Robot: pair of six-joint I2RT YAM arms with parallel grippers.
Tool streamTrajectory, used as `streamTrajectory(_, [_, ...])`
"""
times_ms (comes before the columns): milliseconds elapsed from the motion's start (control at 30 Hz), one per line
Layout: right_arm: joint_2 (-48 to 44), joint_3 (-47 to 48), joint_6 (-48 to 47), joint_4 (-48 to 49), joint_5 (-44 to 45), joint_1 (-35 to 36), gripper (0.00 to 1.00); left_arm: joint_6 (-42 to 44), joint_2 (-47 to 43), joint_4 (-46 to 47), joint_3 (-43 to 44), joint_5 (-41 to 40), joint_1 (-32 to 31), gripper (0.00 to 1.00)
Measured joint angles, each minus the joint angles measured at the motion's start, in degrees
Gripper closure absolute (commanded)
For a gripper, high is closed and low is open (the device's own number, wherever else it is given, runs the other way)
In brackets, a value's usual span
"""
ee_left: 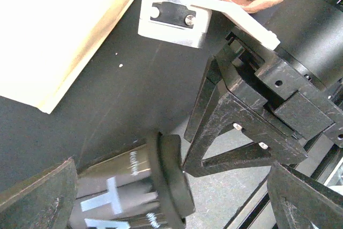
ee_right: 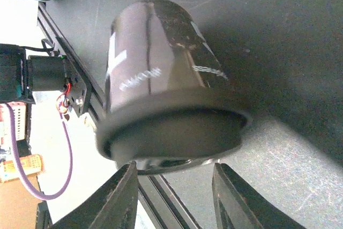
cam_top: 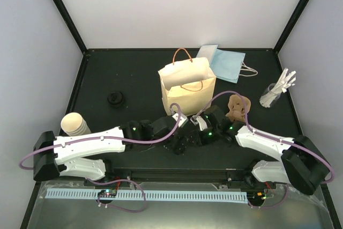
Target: Pack the takeout coffee
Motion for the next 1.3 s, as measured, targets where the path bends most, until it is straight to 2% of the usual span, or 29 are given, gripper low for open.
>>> streamTrajectory(167, [-0.5, 0.6, -0.3, -1.6, 0.5, 0.0, 0.56, -1.1, -0.2, -0.4, 0.0, -0.5, 0.3, 0.01])
streamTrajectory(367, [-3.1, 1.4, -1.9, -2.7, 2.3, 0.0, 0.35, -5.0, -1.1, -4.1, -1.0, 0.1, 4.0, 0.01])
streamTrajectory(500, [-5.7, 0.2, -1.9, -1.6, 2.9, 0.3, 0.29, -7.6, -5.5, -4.7, -7.6, 4.5, 7.8, 0.01])
streamTrajectory(567, [-6.5, -1.1, -1.6, -0.5, 3.0, 0.6, 0.20, -8.6, -8.3, -3.3, -12.9, 8.2, 10.3, 0.02])
streamTrajectory(633, [-6.7, -2.8, -1.3, 0.8, 3.2, 0.9, 0.16, -9.2, -10.5, -1.7, -17.2, 11.4, 12.5, 0.04])
streamTrajectory(767, [-6.6, -5.8, 0.3, 3.8, 3.7, 1.2, 0.16, -10.1, -13.1, 3.8, -23.4, 18.1, 17.7, 0.08])
streamTrajectory(1033, [-6.3, -13.0, 8.6, 16.5, 3.9, 1.2, 0.16, -11.3, -14.4, 15.4, -26.7, 28.2, 25.9, 0.16])
streamTrajectory(1300, [-6.1, -17.8, 15.7, 27.0, 4.2, 2.3, 0.16, -12.1, -13.1, 19.9, -28.1, 33.8, 28.8, 0.21])
